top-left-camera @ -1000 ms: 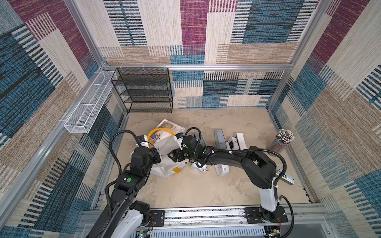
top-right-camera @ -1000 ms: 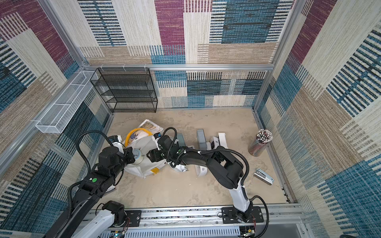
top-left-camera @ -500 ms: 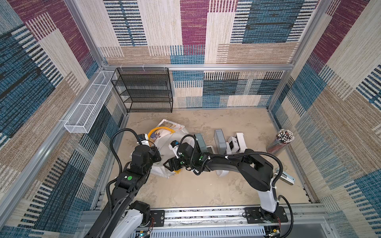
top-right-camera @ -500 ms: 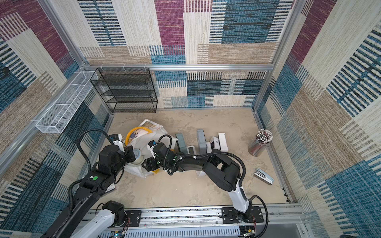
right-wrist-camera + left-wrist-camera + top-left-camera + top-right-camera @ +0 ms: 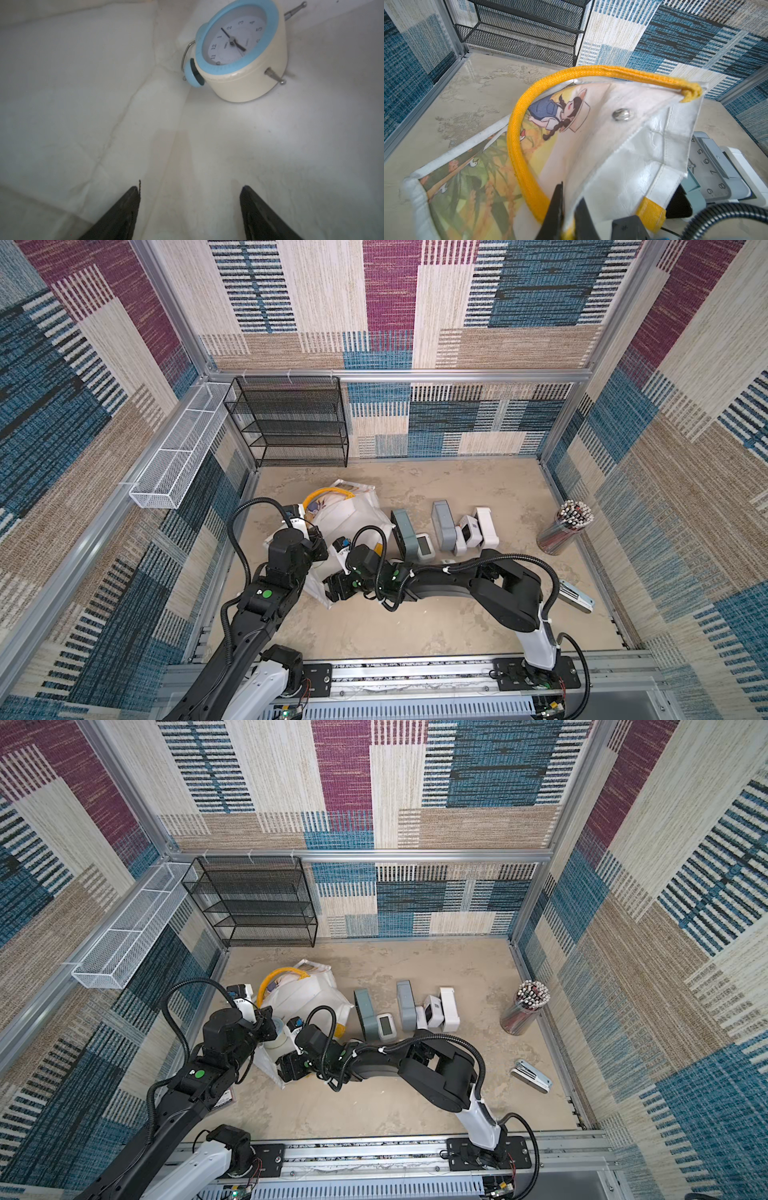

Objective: Take the alarm clock out of the canvas bag
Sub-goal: Adjust the canvas bag at the center of the board.

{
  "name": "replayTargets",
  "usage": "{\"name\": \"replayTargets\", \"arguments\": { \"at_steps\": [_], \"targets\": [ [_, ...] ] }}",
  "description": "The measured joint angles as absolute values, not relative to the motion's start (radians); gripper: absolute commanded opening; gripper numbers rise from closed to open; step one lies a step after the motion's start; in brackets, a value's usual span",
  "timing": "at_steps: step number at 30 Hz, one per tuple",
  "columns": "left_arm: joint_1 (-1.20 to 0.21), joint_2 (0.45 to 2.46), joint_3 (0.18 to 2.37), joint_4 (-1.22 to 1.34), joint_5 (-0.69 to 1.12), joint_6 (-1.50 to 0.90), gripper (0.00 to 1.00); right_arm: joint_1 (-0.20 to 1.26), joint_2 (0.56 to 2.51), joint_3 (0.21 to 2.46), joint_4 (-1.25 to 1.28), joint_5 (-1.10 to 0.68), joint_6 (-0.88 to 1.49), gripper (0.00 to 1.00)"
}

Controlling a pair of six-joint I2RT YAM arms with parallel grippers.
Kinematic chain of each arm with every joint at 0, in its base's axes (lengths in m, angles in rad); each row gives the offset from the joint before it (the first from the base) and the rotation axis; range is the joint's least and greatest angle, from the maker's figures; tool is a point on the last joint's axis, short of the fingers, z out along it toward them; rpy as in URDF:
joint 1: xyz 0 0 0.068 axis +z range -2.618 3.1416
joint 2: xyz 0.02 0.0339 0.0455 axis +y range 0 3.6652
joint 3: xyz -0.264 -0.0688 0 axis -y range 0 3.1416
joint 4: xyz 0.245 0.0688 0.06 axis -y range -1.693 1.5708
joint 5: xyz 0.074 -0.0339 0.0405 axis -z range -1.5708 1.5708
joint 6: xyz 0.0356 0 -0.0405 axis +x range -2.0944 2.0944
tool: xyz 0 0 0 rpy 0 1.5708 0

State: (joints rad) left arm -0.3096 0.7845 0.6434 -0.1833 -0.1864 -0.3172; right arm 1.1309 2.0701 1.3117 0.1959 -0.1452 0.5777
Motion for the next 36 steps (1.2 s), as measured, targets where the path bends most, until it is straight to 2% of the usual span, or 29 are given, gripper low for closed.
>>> {"name": "replayTargets", "arguments": {
  "at_steps": [17, 36],
  "targets": [
    [-0.301, 0.682, 0.545, -0.095, -0.041, -0.197, 0.0, 1.077, 2.091, 1.337, 0.225, -0.111, 0.572, 0.94],
    [-0.297, 0.657, 0.554, -0.095, 0.006, -0.176, 0.0, 0.995, 2.197, 1.433, 0.294, -0.241, 0.738, 0.93]
  ]
}}
